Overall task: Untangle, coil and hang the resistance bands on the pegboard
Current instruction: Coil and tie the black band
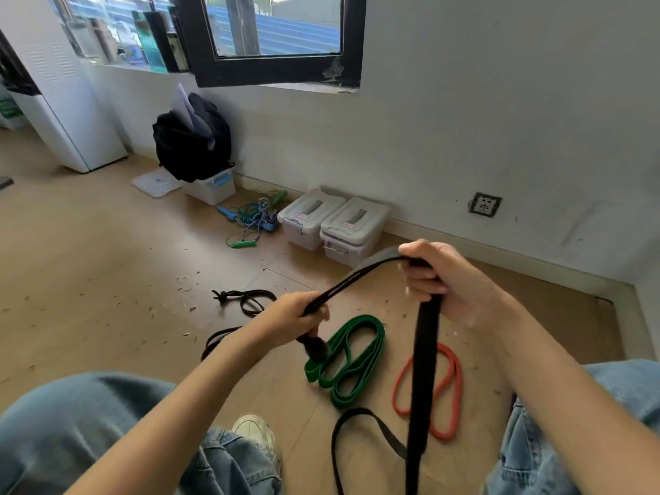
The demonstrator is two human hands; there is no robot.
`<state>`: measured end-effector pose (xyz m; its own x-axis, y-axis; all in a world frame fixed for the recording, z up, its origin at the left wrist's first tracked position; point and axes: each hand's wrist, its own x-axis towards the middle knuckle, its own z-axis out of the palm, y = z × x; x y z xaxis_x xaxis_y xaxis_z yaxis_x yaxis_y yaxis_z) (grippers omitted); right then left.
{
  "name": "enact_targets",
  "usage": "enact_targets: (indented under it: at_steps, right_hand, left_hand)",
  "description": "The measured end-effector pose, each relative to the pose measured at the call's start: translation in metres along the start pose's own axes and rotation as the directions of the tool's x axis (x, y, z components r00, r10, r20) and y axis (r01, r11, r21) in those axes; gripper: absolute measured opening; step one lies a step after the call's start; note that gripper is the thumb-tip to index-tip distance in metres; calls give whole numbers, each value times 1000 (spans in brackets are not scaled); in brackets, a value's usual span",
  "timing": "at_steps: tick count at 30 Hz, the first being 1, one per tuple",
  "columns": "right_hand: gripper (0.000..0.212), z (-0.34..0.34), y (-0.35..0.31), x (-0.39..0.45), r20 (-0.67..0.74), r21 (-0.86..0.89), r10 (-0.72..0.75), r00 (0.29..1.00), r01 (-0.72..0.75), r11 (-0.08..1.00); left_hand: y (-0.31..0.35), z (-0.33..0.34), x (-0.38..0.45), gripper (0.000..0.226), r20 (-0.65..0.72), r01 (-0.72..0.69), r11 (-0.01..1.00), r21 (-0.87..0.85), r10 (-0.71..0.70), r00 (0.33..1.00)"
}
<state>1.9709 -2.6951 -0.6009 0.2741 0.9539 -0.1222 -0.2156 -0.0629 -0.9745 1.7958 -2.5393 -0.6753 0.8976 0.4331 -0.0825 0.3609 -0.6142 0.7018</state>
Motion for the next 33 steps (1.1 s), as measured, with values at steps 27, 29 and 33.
enact_targets:
  at_steps: [27, 29, 33]
  right_hand:
    - [36, -57, 46, 19, -576, -592, -210, 790, -226, 774]
    - [35, -56, 46, 18, -548, -576, -195, 814, -197, 793]
    - [34, -54, 42, 14, -502, -538, -164, 849, -157, 828]
  left_hand:
    - [-18, -3, -21, 16, 23, 305, 838, -452, -331, 943]
    - [-21, 2, -20, 18, -287, 287, 952, -102, -305, 908]
    - [-19, 5, -20, 16, -589, 270, 934, 235, -84, 804]
